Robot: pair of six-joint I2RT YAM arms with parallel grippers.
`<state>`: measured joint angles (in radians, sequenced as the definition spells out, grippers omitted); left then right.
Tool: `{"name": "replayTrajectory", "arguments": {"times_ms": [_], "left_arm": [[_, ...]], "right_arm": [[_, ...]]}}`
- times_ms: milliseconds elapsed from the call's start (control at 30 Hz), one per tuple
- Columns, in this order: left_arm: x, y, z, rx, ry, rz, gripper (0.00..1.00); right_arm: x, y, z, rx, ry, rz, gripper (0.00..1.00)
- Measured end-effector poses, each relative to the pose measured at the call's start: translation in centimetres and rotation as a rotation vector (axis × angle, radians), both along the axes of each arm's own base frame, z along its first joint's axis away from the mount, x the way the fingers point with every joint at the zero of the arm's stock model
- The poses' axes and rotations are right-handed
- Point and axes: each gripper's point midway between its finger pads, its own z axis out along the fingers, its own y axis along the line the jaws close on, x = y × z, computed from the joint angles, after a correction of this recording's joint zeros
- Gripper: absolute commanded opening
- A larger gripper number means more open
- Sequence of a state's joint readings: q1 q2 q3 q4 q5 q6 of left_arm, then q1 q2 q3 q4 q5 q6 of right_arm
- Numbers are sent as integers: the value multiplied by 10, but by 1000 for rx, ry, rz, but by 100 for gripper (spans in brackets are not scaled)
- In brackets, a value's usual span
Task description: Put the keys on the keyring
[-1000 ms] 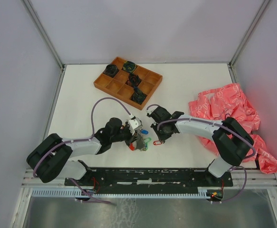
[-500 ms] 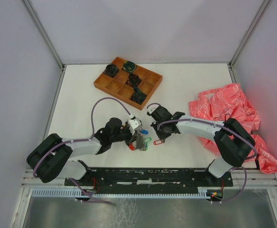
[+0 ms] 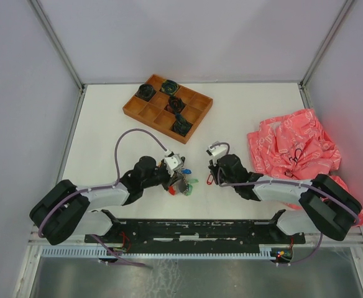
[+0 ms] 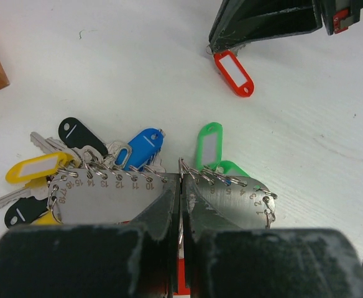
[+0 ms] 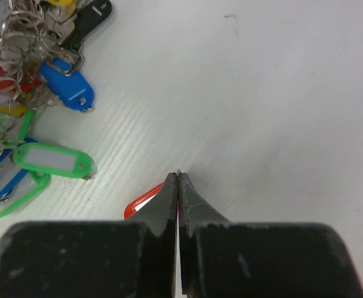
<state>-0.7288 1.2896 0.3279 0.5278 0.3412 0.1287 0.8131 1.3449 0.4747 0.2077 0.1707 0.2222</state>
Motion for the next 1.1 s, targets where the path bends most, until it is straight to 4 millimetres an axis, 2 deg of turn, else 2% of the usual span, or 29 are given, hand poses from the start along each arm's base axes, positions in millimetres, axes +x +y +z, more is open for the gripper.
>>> {"name": "replayTrajectory", "arguments": {"times_ms": [233, 400, 533, 700, 800, 1000, 1100], "left_arm": [[2, 2, 1, 0, -12, 19, 3], [4, 3, 2, -1, -17, 25, 3], [4, 3, 2, -1, -18, 25, 3], [4, 3, 2, -1, -20, 28, 3], [5, 3, 3, -2, -24, 31, 3], [7, 4, 3, 1, -27, 41, 3], [8, 5, 3, 4, -30, 52, 3]], "right_arm": [[19, 8, 9, 56, -135, -9, 5], [21, 10, -6, 15, -86, -13, 8], [23, 11, -3, -12, -37, -33, 16], [19, 7, -1, -68, 35, -50, 31], [18, 6, 9, -115, 74, -51, 37], [31, 19, 51, -160, 127, -36, 40], [38, 27, 53, -203, 176, -28, 40]]}}
